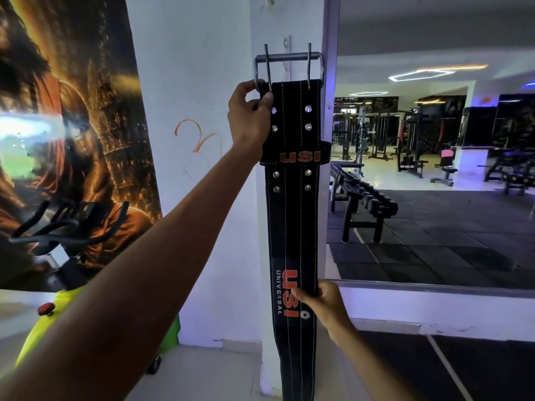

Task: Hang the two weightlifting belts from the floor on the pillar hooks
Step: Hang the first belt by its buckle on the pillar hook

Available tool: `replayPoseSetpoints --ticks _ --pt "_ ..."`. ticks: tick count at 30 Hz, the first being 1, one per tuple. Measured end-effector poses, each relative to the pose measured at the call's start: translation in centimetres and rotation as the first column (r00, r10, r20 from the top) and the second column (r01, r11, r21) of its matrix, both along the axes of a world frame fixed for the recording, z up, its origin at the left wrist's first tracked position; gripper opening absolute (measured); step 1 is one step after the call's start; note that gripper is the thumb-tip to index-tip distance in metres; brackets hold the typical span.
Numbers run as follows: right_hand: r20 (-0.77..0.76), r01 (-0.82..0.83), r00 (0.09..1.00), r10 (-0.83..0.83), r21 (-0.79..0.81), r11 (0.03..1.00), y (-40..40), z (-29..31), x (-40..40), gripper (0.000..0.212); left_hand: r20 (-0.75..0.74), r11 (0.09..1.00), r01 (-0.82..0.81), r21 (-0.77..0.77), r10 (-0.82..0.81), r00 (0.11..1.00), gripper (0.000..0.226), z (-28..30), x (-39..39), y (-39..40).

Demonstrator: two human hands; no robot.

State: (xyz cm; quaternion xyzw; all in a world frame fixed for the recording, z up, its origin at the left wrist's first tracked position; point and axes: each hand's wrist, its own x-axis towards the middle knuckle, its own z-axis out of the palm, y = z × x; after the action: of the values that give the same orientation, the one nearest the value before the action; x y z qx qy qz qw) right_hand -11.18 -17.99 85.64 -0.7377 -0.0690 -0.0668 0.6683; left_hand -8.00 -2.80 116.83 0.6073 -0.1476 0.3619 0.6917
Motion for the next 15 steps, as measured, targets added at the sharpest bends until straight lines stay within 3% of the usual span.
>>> replayPoseSetpoints --ticks 3,6,10,15 --pt "0.019 -0.007 1.0 0.009 -0.059 0.998 0.0 2.2 0.2 0.057 0.003 1.0 0.0 0.006 0.0 1.0 0.023 -0.1 0.2 0.2" --pt "0.16 0.049 0.986 -0.044 -0.026 0.998 -0.5 9.3 0.8 0.077 0.008 1.0 0.0 0.01 0.0 1.0 0.023 -0.1 0.4 0.6" --pt "0.372 0.032 0.923 -0.094 0.17 0.985 -1.0 22.0 1.9 0.073 0.009 1.0 0.006 0.01 -0.006 1.0 0.025 -0.5 0.7 0.8" --pt "0.445 0.035 0.892 -0.081 0.11 0.993 0.3 32.0 2.5 0.035 0.015 0.999 0.014 0.044 -0.015 1.0 0.028 -0.6 0.8 0.5"
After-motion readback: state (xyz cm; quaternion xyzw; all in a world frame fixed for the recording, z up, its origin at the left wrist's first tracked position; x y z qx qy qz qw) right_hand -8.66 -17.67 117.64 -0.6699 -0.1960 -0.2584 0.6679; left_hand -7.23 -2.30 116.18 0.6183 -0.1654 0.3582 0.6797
